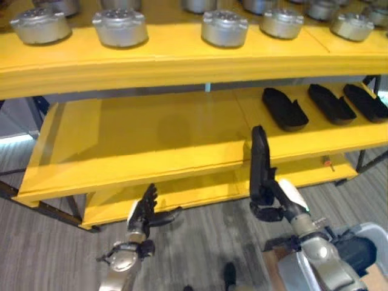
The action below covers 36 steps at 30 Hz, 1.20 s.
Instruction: Move parts from the plastic box to the shelf.
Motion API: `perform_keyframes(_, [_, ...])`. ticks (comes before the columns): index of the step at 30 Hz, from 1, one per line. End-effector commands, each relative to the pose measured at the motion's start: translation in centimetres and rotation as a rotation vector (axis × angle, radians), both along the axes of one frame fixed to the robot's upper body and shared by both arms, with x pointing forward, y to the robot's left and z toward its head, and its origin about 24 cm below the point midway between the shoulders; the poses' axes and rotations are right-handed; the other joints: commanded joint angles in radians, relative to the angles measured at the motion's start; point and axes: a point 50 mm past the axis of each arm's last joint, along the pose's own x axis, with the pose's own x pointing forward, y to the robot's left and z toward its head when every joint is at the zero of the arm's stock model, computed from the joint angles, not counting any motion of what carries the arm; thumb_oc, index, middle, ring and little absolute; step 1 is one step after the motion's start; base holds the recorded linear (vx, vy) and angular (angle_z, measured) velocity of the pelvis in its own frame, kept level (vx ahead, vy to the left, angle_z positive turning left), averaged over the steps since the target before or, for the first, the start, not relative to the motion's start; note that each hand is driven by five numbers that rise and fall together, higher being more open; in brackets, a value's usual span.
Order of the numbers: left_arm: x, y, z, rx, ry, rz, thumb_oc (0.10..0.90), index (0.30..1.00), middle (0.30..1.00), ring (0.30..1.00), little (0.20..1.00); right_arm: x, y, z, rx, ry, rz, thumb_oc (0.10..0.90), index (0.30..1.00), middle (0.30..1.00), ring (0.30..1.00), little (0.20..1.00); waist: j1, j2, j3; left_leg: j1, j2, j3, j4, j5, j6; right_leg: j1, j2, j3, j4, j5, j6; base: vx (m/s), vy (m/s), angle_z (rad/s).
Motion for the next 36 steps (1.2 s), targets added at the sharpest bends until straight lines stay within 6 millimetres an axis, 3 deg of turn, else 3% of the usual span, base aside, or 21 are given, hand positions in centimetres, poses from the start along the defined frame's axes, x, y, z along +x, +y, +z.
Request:
perform_keyframes(1, [2.5, -0.8, 4.3, -0.017, -0.248, -0.04, 0.9, 1.0, 1.0, 1.0, 1.0, 1.9, -0.7, 7.5, 0.054, -0.374, 0.031, 0.4, 0.3, 0.3, 0.3, 0.3, 0.012, 0.013, -0.074, -0.009, 0.154, 0.068, 0.006, 0.013, -0.059, -0.077, -0.012, -0.014, 0.159, -0.124, 0.024, 0.07, -0.167, 0.3])
perform_keyframes(2, [2.5, -0.8, 4.3, -0.018, -0.248, -0.039, 0.9, 1.0, 1.0, 1.0, 1.0, 2.0, -0.7, 7.5, 0.054, -0.374, 0.031, 0.4, 0.3, 0.3, 0.3, 0.3, 0.011, 0.014, -0.074, -0.009, 0.155, 0.067, 0.008, 0.012, -0.06, -0.075, -0.011, -0.015, 0.158, -0.124, 0.023, 0.11, -0.262, 0.3])
perform_keyframes(3, [2.5, -0.9, 4.3, -0.026, -0.249, -0.04, 0.9, 1.0, 1.0, 1.0, 1.0, 2.1, -0.8, 7.7, 0.051, -0.382, 0.028, 0.4, 0.3, 0.3, 0.3, 0.3, 0.015, 0.013, -0.067, -0.038, 0.164, 0.059, 0.076, 0.024, -0.069, -0.058, -0.001, -0.019, 0.153, -0.131, 0.006, 0.07, -0.225, 0.29])
perform_keyframes(4, [2.5, -1.0, 4.3, -0.038, -0.248, -0.038, 0.9, 1.0, 1.0, 1.0, 1.0, 2.1, -0.9, 7.9, 0.054, -0.388, 0.03, 0.4, 0.3, 0.3, 0.3, 0.3, 0.026, 0.006, -0.05, -0.087, 0.169, 0.049, 0.183, 0.074, -0.088, -0.032, 0.009, -0.029, 0.145, -0.14, -0.015, 0.07, -0.272, 0.26])
perform_keyframes(5, [2.5, -1.1, 4.3, -0.043, -0.248, -0.04, 0.9, 1.0, 1.0, 1.0, 1.0, 2.1, -0.8, 7.9, 0.057, -0.388, 0.034, 0.4, 0.3, 0.3, 0.3, 0.3, 0.031, 0.003, -0.039, -0.117, 0.163, 0.038, 0.241, 0.095, -0.096, -0.021, 0.009, -0.037, 0.141, -0.143, -0.023, 0.04, -0.294, 0.17])
perform_keyframes(6, [2.5, -1.2, 4.3, -0.046, -0.249, -0.043, 0.9, 1.0, 1.0, 1.0, 1.0, 2.2, -0.8, 8.1, 0.051, -0.392, 0.039, 0.4, 0.3, 0.3, 0.3, 0.3, 0.044, -0.013, -0.012, -0.186, 0.132, 0.021, 0.376, 0.122, -0.1, 0.005, 0.001, -0.056, 0.131, -0.145, -0.04, 0.02, -0.203, 0.34])
perform_keyframes(7, [2.5, -1.3, 4.3, -0.047, -0.246, -0.049, 0.9, 1.0, 1.0, 1.0, 1.0, 2.1, -0.9, 8.1, 0.05, -0.395, 0.033, 0.4, 0.3, 0.3, 0.3, 0.3, 0.043, -0.017, -0.005, -0.217, 0.143, 0.043, 0.4, 0.134, -0.096, 0.016, -0.003, -0.075, 0.125, -0.15, -0.042, 0.05, -0.165, 0.8])
perform_keyframes(9, [2.4, -1.7, 4.1, -0.047, -0.235, -0.076, 0.9, 1.0, 1.0, 1.0, 1.0, 1.5, -1.5, 7.7, 0.044, -0.387, -0.007, 0.4, 0.3, 0.3, 0.3, 0.3, 0.035, -0.019, -0.016, -0.252, 0.205, 0.153, 0.154, 0.15, -0.09, 0.052, -0.019, -0.119, 0.079, -0.158, -0.021, 0.2, 0.041, 0.9])
perform_keyframes(10, [2.5, -1.8, 4.2, -0.034, -0.237, -0.083, 0.9, 1.0, 1.0, 1.0, 1.0, 1.2, -1.9, 7.6, 0.037, -0.388, -0.027, 0.4, 0.3, 0.3, 0.3, 0.3, 0.031, 0.0, -0.021, -0.284, 0.246, 0.204, 0.013, 0.259, -0.118, 0.065, -0.012, -0.132, 0.073, -0.164, -0.012, 0.32, 0.187, 0.6])
perform_keyframes(13, [2.8, -1.9, 4.2, -0.024, -0.24, -0.078, 0.9, 1.0, 1.0, 1.0, 1.0, 1.0, -1.8, 7.5, 0.025, -0.387, -0.031, 0.4, 0.3, 0.3, 0.3, 0.3, 0.036, 0.019, -0.027, -0.318, 0.258, 0.205, -0.009, 0.282, -0.142, 0.087, -0.003, -0.12, 0.07, -0.175, -0.004, 0.21, 0.154, 0.41])
perform_keyframes(14, [2.6, -1.9, 4.0, -0.036, -0.232, -0.068, 0.9, 1.0, 1.0, 1.0, 1.0, 0.9, -1.5, 7.0, 0.027, -0.365, -0.02, 0.4, 0.3, 0.3, 0.3, 0.3, 0.037, 0.026, -0.043, -0.291, 0.252, 0.202, -0.009, 0.25, -0.129, 0.113, -0.008, -0.105, 0.066, -0.194, 0.003, 0.24, 0.175, -0.26])
perform_keyframes(16, [2.7, -2.0, 4.1, -0.04, -0.238, -0.075, 0.9, 1.0, 1.0, 1.0, 1.0, 0.7, -1.5, 6.6, 0.028, -0.346, -0.025, 0.4, 0.3, 0.3, 0.3, 0.3, 0.035, 0.026, -0.056, -0.273, 0.238, 0.227, -0.009, 0.241, -0.122, 0.14, -0.03, -0.1, 0.059, -0.2, 0.01, 0.26, 0.199, -0.97])
perform_keyframes(21, [2.8, -2.2, 4.5, -0.033, -0.253, -0.103, 0.9, 1.0, 1.0, 1.0, 1.0, 0.6, -1.2, 6.1, 0.044, -0.328, -0.029, 0.4, 0.3, 0.3, 0.3, 0.3, 0.046, 0.005, -0.068, -0.253, 0.18, 0.253, 0.031, 0.185, -0.079, 0.16, -0.098, -0.073, 0.066, -0.191, 0.041, 0.23, 0.227, -0.47])
perform_keyframes(27, [3.5, -2.3, 5.4, -0.009, -0.288, -0.109, 0.9, 1.0, 1.0, 1.0, 1.0, 0.9, -0.7, 6.1, 0.056, -0.333, -0.029, 0.4, 0.3, 0.3, 0.3, 0.3, 0.045, -0.016, -0.087, -0.262, 0.111, 0.277, 0.085, 0.107, -0.033, 0.131, -0.173, -0.048, 0.097, -0.117, 0.083, 0.16, 0.219, -0.06])
perform_keyframes(28, [3.8, -2.2, 5.7, 0.0, -0.298, -0.101, 0.9, 1.0, 1.0, 1.0, 1.0, 1.1, -0.3, 6.0, 0.06, -0.328, -0.016, 0.4, 0.3, 0.3, 0.3, 0.3, 0.044, -0.022, -0.091, -0.252, 0.086, 0.286, 0.087, 0.083, -0.013, 0.113, -0.194, -0.029, 0.123, -0.074, 0.096, 0.15, 0.198, 0.05])
perform_keyframes(30, [3.8, -2.0, 5.8, 0.004, -0.305, -0.095, 0.9, 1.0, 1.0, 1.0, 1.0, 1.2, -0.1, 5.9, 0.061, -0.321, -0.008, 0.4, 0.3, 0.3, 0.3, 0.3, 0.043, -0.025, -0.095, -0.243, 0.069, 0.284, 0.087, 0.065, 0.001, 0.103, -0.204, -0.019, 0.144, -0.047, 0.101, 0.17, 0.215, -0.02])
perform_keyframes(32, [3.9, -1.9, 5.9, 0.011, -0.306, -0.091, 0.9, 1.0, 1.0, 1.0, 1.0, 1.2, 0.1, 5.8, 0.063, -0.314, 0.0, 0.4, 0.3, 0.3, 0.3, 0.3, 0.042, -0.025, -0.094, -0.225, 0.052, 0.285, 0.082, 0.047, 0.018, 0.082, -0.211, -0.001, 0.193, -0.024, 0.107, 0.11, 0.173, -0.03])
perform_keyframes(35, [4.1, -2.0, 6.1, 0.028, -0.312, -0.107, 0.9, 1.0, 1.0, 1.0, 1.0, 1.5, 0.8, 5.9, 0.076, -0.314, 0.035, 0.4, 0.3, 0.3, 0.3, 0.3, 0.025, -0.003, -0.042, -0.168, 0.034, 0.276, 0.078, 0.015, 0.063, -0.062, -0.201, 0.027, 0.488, 0.071, 0.088, 0.04, 0.205, -0.15])
perform_keyframes(36, [4.1, -2.1, 6.2, 0.03, -0.314, -0.112, 0.9, 1.0, 1.0, 1.0, 1.0, 1.5, 0.9, 5.9, 0.077, -0.316, 0.039, 0.4, 0.3, 0.3, 0.3, 0.3, 0.019, 0.008, -0.03, -0.158, 0.035, 0.272, 0.077, 0.012, 0.067, -0.088, -0.19, 0.022, 0.532, 0.071, 0.084, 0.03, 0.143, -0.12])
